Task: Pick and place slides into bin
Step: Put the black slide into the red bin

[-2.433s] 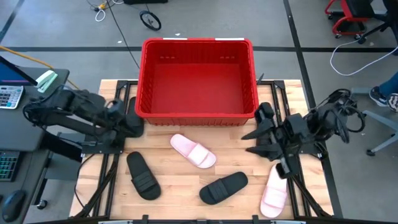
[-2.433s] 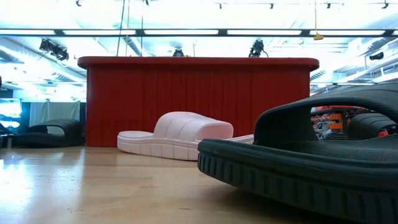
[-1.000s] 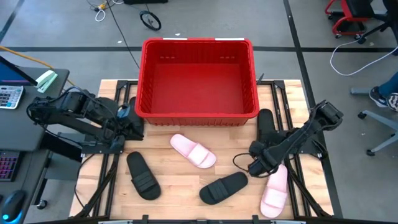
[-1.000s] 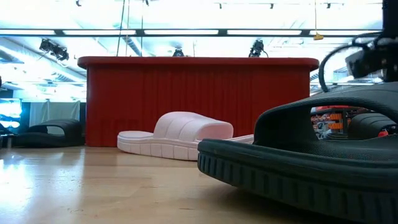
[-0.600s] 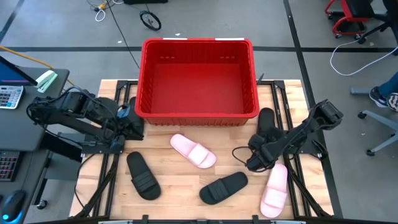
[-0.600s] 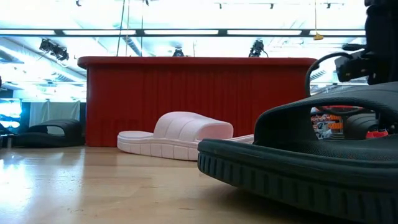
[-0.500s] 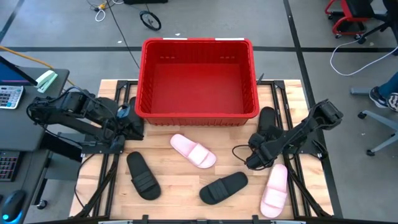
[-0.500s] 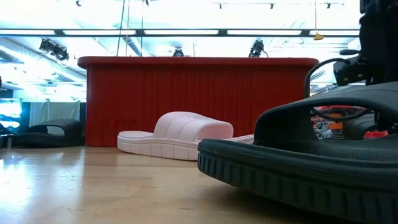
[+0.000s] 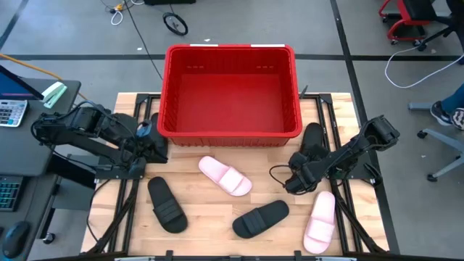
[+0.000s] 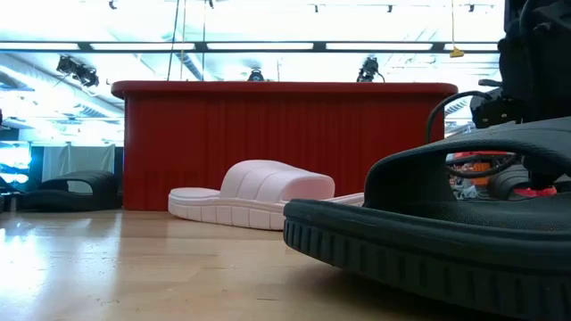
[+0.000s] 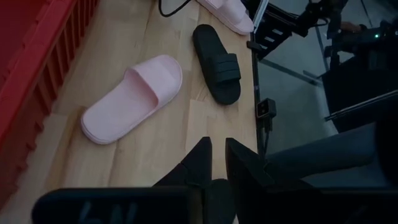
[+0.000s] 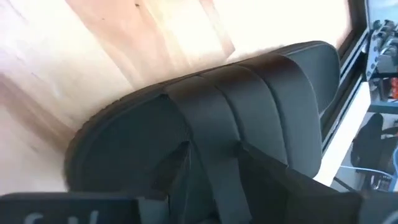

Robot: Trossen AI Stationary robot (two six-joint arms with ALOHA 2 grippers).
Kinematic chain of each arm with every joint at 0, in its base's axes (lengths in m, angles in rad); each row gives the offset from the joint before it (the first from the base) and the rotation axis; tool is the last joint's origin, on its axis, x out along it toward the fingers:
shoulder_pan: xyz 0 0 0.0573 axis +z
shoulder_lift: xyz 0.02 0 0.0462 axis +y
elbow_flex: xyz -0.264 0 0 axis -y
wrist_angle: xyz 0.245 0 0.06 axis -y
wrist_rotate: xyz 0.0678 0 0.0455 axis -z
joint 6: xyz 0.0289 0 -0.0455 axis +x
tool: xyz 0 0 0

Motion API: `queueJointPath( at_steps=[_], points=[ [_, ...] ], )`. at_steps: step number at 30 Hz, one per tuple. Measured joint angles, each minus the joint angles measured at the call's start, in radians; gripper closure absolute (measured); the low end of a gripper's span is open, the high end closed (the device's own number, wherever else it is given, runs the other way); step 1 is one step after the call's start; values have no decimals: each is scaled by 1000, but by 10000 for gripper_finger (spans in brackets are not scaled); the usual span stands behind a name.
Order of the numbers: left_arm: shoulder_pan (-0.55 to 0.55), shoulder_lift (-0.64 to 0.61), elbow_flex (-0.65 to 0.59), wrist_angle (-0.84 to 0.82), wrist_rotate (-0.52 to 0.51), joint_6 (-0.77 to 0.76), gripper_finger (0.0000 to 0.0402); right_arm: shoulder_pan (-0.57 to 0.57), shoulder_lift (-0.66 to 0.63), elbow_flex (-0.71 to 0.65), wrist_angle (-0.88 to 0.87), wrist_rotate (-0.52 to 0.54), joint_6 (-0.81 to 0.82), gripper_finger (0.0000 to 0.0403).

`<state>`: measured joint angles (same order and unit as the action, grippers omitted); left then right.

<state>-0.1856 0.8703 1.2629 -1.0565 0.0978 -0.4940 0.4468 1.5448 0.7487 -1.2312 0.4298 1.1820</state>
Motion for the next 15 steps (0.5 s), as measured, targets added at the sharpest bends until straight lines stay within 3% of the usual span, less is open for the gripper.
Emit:
queueJointPath(
  at_steps=[10, 15],
  points=[
    [0, 0, 0, -1, 0, 0, 349, 54, 1, 30, 7, -51, 3, 264],
    [0, 0, 0, -2, 0, 28, 349, 56, 1, 26, -7, 43, -23, 264]
  ],
)
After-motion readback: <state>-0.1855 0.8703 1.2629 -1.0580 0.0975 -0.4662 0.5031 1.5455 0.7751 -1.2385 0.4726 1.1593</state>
